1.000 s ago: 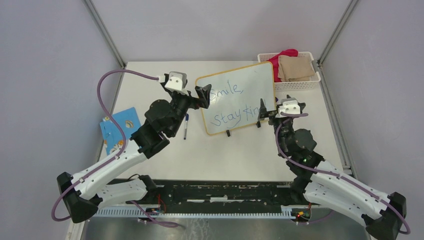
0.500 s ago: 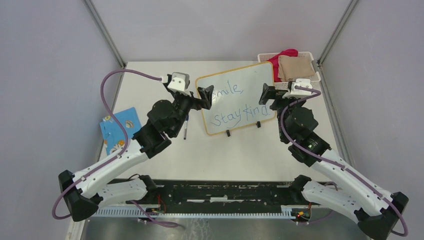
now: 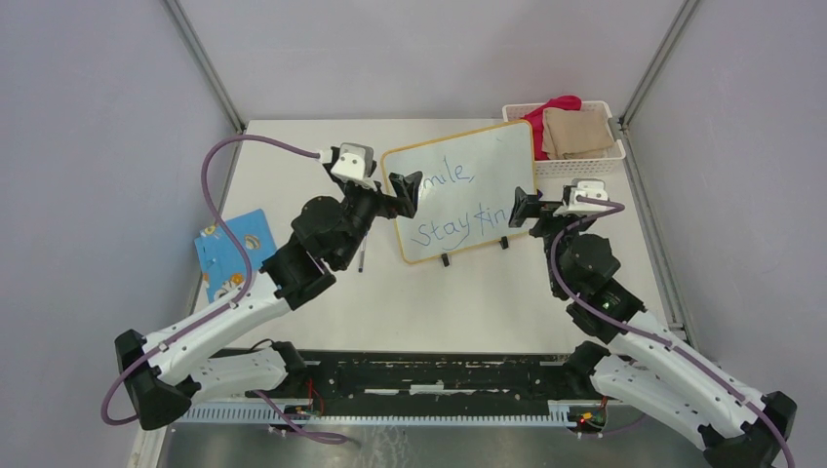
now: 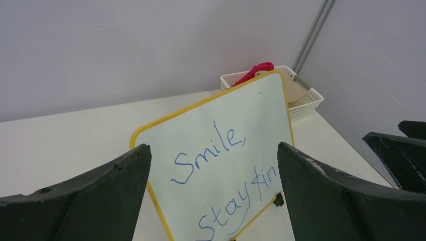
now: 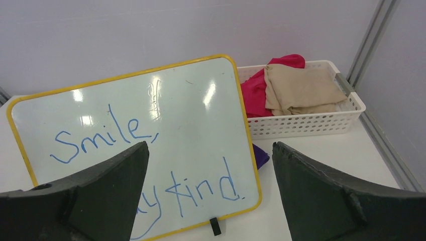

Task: Write a sentence on the whiteboard
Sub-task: Reset both arms

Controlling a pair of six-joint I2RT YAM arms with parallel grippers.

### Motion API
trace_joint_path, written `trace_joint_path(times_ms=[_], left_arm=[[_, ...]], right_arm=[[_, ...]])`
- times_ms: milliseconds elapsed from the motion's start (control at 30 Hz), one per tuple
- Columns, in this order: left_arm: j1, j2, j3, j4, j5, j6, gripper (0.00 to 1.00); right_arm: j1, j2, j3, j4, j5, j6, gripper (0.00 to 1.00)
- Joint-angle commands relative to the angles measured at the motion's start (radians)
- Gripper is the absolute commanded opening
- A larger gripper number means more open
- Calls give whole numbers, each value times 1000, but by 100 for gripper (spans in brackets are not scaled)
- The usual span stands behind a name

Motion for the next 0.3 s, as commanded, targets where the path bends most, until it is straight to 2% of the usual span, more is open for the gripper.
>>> trace_joint_path(times_ms=[0,267], left_arm=[[-6,10,40,19,16,-54,100],[-6,17,51,5,1,-60,100]], right_arm=[[-2,-40,-23,135,11,-20,98],[-3,-47,-45,161,-11,-28,98]])
